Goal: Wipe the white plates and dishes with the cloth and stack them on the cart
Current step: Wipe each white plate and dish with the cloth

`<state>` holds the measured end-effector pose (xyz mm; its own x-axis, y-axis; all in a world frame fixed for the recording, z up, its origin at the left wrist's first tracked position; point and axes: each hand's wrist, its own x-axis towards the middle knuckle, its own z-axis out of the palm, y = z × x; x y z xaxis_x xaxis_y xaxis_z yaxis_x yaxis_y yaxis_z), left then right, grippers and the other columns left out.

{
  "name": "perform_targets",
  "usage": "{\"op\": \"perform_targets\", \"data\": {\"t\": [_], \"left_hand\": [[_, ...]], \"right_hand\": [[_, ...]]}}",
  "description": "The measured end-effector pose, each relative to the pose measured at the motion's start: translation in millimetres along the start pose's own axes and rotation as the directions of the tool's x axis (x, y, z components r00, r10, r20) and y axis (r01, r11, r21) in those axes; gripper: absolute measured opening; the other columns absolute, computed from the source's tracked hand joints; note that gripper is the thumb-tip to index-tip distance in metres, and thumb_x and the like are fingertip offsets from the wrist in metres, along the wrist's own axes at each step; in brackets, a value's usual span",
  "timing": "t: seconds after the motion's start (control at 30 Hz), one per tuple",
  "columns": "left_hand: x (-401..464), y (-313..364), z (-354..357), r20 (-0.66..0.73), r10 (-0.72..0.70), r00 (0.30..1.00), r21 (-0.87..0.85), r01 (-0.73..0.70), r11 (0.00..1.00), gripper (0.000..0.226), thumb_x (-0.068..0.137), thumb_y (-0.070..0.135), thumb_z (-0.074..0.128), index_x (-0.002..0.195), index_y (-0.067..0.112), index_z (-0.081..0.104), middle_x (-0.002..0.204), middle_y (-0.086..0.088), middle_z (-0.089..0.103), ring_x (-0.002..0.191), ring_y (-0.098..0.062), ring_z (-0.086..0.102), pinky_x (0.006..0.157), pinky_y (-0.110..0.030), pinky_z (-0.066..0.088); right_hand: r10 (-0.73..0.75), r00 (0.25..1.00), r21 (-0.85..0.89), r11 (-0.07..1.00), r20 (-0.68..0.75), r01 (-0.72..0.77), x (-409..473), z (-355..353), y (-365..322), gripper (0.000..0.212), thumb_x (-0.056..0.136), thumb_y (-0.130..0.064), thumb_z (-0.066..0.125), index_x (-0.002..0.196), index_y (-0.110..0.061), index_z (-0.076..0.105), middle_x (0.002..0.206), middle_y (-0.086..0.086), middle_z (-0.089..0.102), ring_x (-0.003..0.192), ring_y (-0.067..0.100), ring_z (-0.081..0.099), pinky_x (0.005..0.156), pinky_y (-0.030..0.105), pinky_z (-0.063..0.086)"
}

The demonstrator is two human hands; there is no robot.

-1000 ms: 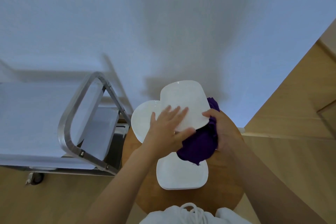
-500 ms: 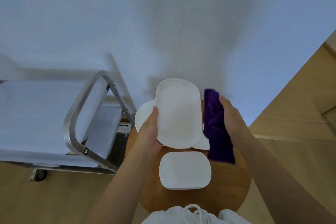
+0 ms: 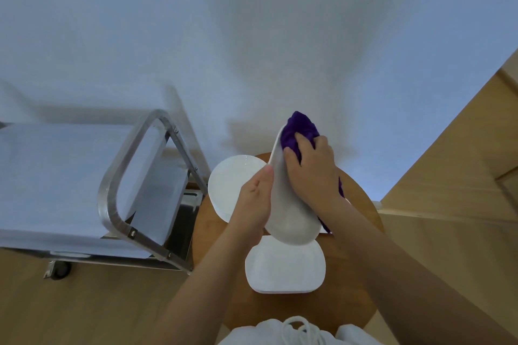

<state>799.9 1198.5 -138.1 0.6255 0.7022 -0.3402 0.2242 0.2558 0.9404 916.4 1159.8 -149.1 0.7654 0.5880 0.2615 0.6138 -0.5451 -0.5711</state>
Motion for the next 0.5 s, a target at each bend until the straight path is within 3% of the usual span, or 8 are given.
{"op": "perform_targets", "data": {"t": [0.13,0.23,0.33,0.4,0.5], "left_hand": [[3,-3,0,-0.053,0.058,0.997,0.011,-0.057,0.998,0.016,0.100,0.048,0.030,0.103,0.049,0.046,0.094,0.027,0.051,0.086,0.004,0.050,0.069,-0.007,0.040],[9,-4,-2,-0.096,0.061,0.993,-0.028,-0.064,0.998,0.024,0.101,0.047,0.032,0.092,0.042,0.054,0.090,0.024,0.058,0.089,-0.002,0.057,0.078,-0.016,0.046],[16,-5,-11,-0.121,-0.004,0.993,-0.085,-0.006,0.996,0.032,0.100,0.049,0.034,0.094,0.034,0.061,0.097,0.005,0.069,0.095,-0.014,0.065,0.085,-0.032,0.055],[17,-8,-16,-0.128,-0.036,0.991,-0.066,0.027,0.997,0.034,0.099,0.050,0.034,0.103,0.029,0.061,0.105,-0.001,0.068,0.099,-0.019,0.064,0.088,-0.036,0.055],[18,-13,-21,-0.138,-0.090,0.986,-0.077,0.080,0.994,0.031,0.099,0.050,0.035,0.097,0.029,0.058,0.106,-0.005,0.067,0.100,-0.022,0.063,0.090,-0.040,0.055]], "right_hand": [[-0.195,0.981,0.053,0.980,0.012,0.194,-23,8,-5,0.038,0.094,-0.031,0.045,0.124,-0.011,0.057,0.115,0.011,0.056,0.095,0.018,0.049,0.074,0.022,0.038],[-0.324,0.946,0.126,0.940,0.034,0.317,-42,9,-8,0.035,0.089,-0.027,0.046,0.116,-0.010,0.062,0.099,0.010,0.059,0.082,0.010,0.042,0.065,0.010,0.027],[-0.376,0.911,0.238,0.913,0.170,0.332,-62,12,-7,0.035,0.090,-0.028,0.045,0.120,-0.016,0.057,0.104,0.002,0.057,0.085,0.005,0.043,0.070,0.008,0.033],[-0.381,0.889,0.295,0.906,0.254,0.304,-69,12,-2,0.034,0.090,-0.033,0.042,0.117,-0.020,0.058,0.107,-0.004,0.056,0.085,0.002,0.043,0.073,0.008,0.035],[-0.452,0.821,0.307,0.883,0.349,0.355,-72,5,13,0.034,0.088,-0.033,0.044,0.115,-0.022,0.062,0.110,-0.008,0.056,0.090,0.000,0.042,0.074,0.008,0.036]]}}
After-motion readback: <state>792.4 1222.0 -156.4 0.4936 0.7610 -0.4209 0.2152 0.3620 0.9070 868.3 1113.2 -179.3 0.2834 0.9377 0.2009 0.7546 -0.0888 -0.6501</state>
